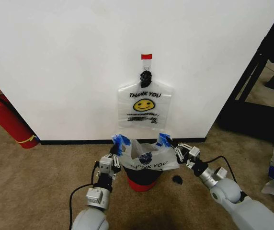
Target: Pick up the garbage bag from the wall and place it over the trash bin.
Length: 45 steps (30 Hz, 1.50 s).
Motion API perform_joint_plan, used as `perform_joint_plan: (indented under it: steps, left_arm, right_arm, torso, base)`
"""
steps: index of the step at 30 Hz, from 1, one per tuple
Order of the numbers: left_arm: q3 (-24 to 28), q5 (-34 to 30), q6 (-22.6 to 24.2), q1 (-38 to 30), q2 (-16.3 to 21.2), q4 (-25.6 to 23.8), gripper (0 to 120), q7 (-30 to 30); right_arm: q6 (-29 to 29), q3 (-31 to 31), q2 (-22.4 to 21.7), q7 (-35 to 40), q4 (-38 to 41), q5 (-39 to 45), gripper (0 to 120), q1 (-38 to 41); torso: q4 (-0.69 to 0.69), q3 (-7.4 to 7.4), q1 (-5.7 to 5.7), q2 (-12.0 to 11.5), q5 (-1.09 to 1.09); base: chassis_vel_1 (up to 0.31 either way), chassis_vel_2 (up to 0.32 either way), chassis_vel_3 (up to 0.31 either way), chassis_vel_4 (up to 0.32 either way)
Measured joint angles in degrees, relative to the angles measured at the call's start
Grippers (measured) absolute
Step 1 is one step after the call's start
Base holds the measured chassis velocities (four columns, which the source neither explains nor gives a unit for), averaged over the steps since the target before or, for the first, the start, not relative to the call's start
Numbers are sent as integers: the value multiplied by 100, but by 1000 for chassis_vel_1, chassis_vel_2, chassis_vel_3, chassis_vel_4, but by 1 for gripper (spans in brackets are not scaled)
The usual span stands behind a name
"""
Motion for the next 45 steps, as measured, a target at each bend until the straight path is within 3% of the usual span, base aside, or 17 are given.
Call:
perform_joint_plan:
  steps: [7, 17, 27, 31, 37, 45]
  left_arm:
    - [163, 52, -41, 339, 71, 119, 0, -18]
    - [346, 320, -508, 377, 79, 675, 0, 176]
    - [360, 451, -584, 383, 96, 772, 0, 293]
    - [393, 677, -759, 578, 113, 827, 0, 462]
    - [376, 1084, -957, 775, 159, 940, 0, 464]
    - [365, 1298, -1207, 817, 172, 1057, 0, 477]
  right_arm:
    - [42, -280, -82, -93, -132, -7, 0, 169]
    - [23, 271, -710, -2229, -372, 59, 0, -45]
    - [30, 518, -760, -2470, -378, -10, 0, -177]
    - [80, 600, -786, -2648, -585, -413, 0, -111]
    - [241, 488, -650, -2604, -1009, -735, 0, 152]
    - [343, 333, -634, -2547, -941, -534, 0, 214]
  torso:
    - [2, 0, 0, 0, 1]
    - [-1, 0, 0, 0, 0]
    - [0, 0, 0, 0, 1]
    - [0, 0, 0, 0, 1]
    - [1, 0, 0, 0, 2]
    - [-2, 0, 0, 0, -1]
  base:
    - [0, 0, 0, 0]
    - [0, 0, 0, 0]
    - [0, 0, 0, 0]
    - [0, 0, 0, 0]
    - [0, 0, 0, 0]
    - [0, 0, 0, 0]
